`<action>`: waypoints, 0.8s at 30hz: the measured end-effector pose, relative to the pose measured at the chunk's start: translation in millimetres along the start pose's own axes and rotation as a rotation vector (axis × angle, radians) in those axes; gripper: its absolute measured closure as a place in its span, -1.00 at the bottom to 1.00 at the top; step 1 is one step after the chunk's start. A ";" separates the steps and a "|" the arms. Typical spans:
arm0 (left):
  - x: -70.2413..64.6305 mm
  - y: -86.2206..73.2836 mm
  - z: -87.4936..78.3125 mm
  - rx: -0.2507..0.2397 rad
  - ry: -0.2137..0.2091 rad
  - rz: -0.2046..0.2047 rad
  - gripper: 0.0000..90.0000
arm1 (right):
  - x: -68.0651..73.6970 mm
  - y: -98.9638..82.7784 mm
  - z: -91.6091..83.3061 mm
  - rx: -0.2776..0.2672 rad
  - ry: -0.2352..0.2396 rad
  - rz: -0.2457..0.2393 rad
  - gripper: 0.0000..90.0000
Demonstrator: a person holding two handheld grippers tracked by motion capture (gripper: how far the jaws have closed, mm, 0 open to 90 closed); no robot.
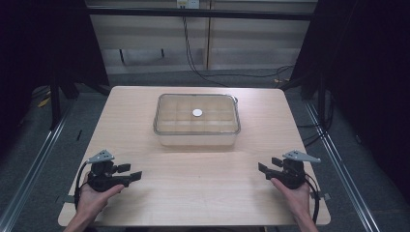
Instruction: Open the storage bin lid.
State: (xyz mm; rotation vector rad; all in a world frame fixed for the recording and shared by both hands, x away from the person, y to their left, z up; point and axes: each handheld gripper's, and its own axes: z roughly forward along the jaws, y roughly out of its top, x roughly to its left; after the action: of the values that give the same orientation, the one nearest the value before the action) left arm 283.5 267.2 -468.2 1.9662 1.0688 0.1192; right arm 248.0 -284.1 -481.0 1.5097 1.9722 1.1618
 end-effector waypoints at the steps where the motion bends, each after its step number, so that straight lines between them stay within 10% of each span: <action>1: 0.0 0.0 0.0 0.000 0.000 0.000 -0.17 | 1.2 0.1 0.4 -0.002 -0.015 -0.010 -0.21; 24: -1.9 19.3 7.5 -0.023 -0.053 -0.017 -0.12 | 23.0 15.8 7.0 0.017 0.134 -0.059 -0.20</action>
State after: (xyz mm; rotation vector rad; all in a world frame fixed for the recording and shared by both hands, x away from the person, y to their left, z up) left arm 298.0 256.1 -458.2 1.9287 1.0452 0.0700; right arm 254.7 -259.0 -468.6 1.4047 2.1044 1.2529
